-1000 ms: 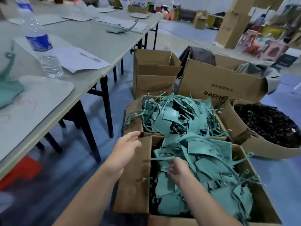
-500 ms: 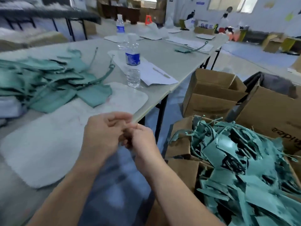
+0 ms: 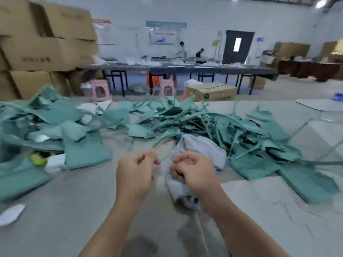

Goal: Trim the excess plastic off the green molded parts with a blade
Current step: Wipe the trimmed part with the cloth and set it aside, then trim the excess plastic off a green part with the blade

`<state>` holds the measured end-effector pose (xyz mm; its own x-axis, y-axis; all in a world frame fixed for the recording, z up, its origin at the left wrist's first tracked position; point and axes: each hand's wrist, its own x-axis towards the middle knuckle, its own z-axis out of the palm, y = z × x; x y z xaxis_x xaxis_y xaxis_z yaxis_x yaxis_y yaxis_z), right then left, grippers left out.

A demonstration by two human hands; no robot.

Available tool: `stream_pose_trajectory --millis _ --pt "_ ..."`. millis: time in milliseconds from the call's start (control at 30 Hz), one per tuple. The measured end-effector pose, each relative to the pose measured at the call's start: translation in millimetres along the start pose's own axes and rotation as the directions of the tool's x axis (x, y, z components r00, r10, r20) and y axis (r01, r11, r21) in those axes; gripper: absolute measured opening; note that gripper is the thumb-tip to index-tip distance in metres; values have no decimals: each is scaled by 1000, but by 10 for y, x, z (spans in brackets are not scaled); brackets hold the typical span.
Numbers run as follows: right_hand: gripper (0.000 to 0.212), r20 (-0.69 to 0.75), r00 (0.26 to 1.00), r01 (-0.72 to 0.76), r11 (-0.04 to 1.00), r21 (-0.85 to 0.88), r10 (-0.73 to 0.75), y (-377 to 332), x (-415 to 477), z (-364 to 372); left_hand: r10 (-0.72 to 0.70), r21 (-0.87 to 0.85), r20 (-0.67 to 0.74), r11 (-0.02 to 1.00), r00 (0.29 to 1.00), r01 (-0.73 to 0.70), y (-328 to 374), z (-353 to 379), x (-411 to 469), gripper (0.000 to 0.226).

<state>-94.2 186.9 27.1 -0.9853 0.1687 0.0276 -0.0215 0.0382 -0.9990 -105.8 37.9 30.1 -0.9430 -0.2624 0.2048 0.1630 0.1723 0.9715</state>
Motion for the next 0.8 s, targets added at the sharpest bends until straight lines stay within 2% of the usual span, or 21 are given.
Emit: stream_pose_trajectory --millis 100,167,333,433,500,533,633,700,800 --pt "19 38 999 25 966 -257 -16 141 352 323 -17 142 -187 989 982 44 -355 -393 284 16" --pt "23 78 997 59 899 -435 -27 207 516 503 -9 211 -235 976 972 60 -536 -560 460 13" --pt "49 96 985 173 763 -623 -145 192 861 760 -41 246 -163 966 986 80 -787 -595 843 38" --pt "23 5 996 66 672 -738 -94 151 1118 802 -6 340 -83 940 997 34 -844 -437 932 49" --pt "53 -11 995 -83 735 -673 102 165 1261 863 26 366 -50 930 998 -6 -884 -364 973 49" --pt "60 -18 985 -145 764 -628 173 188 1303 905 52 377 -36 926 998 -35 -897 -348 988 47" --pt "47 -132 986 -160 762 -627 99 232 1444 1024 79 401 -10 913 997 -68 -925 -364 1018 40" --pt "35 -176 980 -164 861 -481 88 199 1437 1092 48 372 -21 928 999 -37 -930 -395 1044 33" --pt "34 -29 995 -101 960 -262 97 96 1223 1155 -47 224 -32 973 998 53 -900 -425 1091 16"
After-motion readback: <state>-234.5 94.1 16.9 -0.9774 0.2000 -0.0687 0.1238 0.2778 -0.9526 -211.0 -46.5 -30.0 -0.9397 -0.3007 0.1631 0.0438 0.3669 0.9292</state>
